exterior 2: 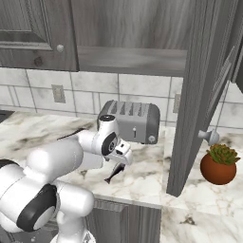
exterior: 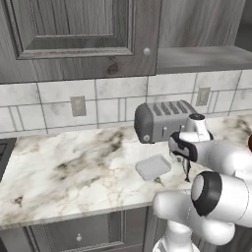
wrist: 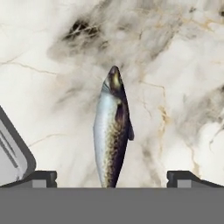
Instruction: Retrieve the tupperware from the cabinet, then place the raw meat into the tupperware to avoid contamination.
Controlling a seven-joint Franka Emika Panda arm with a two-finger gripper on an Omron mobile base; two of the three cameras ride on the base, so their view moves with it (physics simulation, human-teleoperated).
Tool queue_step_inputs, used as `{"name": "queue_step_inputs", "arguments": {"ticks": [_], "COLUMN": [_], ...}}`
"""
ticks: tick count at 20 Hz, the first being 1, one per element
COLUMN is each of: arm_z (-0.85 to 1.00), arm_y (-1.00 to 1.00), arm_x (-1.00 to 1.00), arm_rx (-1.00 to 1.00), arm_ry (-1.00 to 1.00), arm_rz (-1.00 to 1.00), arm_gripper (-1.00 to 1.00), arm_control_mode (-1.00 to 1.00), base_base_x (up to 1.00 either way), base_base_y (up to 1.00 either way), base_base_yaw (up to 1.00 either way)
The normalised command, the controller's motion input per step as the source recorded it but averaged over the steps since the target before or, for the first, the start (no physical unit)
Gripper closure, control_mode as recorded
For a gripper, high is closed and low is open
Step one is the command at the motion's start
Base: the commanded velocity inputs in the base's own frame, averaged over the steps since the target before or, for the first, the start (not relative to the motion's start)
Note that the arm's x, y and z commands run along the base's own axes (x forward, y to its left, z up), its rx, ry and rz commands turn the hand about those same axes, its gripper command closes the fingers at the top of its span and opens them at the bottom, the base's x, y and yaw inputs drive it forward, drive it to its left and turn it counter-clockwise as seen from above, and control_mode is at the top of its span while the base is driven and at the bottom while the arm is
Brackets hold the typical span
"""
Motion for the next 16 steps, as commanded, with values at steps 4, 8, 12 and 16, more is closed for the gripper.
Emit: {"name": "queue_step_inputs", "arguments": {"ticks": [4,8,12,16], "arm_z": [-0.21,-0.37,-0.32,-0.21], "arm_y": [-0.18,-0.18,-0.04,0.09], "arm_x": [0.16,0.04,0.09,0.17], "arm_rx": [0.0,0.0,0.0,0.0], "arm_ry": [0.0,0.0,-0.01,-0.01], "arm_rz": [0.0,0.0,0.0,0.0], "arm_gripper": [-1.0,-1.0,-1.0,-1.0], "arm_control_mode": [-1.0,-1.0,-1.0,-1.0], "base_base_x": [0.0,0.0,0.0,0.0], "base_base_y": [0.0,0.0,0.0,0.0], "base_base_yaw": [0.0,0.0,0.0,0.0]}}
